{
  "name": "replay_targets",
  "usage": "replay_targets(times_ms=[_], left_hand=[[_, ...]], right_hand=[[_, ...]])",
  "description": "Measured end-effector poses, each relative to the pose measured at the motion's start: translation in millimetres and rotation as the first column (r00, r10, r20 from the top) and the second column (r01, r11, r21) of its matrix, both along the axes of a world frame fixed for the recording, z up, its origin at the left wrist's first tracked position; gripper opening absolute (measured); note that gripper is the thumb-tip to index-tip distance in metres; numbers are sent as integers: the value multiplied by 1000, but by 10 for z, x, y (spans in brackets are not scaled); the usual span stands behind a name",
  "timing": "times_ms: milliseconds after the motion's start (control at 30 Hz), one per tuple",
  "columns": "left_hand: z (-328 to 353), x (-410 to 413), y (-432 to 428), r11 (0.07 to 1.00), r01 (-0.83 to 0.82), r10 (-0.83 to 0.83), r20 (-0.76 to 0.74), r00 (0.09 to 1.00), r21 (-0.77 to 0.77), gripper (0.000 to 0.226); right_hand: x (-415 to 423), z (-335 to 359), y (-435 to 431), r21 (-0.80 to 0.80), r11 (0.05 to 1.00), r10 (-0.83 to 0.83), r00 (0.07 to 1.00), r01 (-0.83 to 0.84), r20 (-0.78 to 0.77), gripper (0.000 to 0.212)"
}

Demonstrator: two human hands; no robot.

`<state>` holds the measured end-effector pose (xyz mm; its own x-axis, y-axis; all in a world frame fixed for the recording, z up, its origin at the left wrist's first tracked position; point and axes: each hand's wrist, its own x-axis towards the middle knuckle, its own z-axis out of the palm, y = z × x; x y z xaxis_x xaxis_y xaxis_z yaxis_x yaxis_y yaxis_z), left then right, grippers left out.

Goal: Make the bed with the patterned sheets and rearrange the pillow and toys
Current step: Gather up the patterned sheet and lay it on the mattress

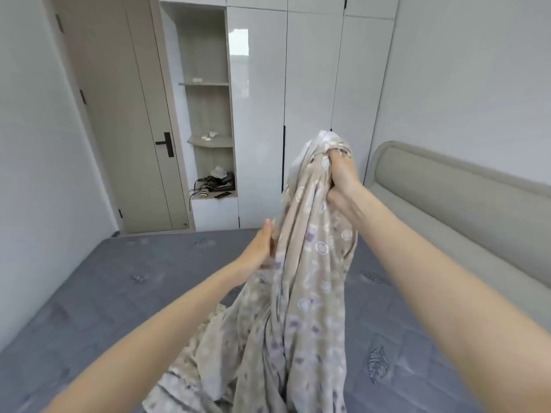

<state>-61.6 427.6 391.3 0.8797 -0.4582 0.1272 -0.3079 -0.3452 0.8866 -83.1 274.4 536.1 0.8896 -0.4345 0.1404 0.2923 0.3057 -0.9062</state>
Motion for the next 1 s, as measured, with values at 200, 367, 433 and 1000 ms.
replay_targets(times_ms=[200,367,433,1000], left_hand=[[-348,215,135,938,-164,142,92,986,306,9],[145,186,322,989,-1,35,-228,973,147,26],[250,115,218,945,189,-116,-267,957,267,44],[1924,255,-44,988,-117,122,44,992,-101,13]], right_hand=[[-61,-145,92,261,940,251,963,-218,-100,23],[-138,-267,-43,402,887,287,953,-227,-94,40],[-149,-290,-18,420,882,278,956,-214,-96,36],[-63,-797,-226,-826,564,-328,909,-29,-256,80]])
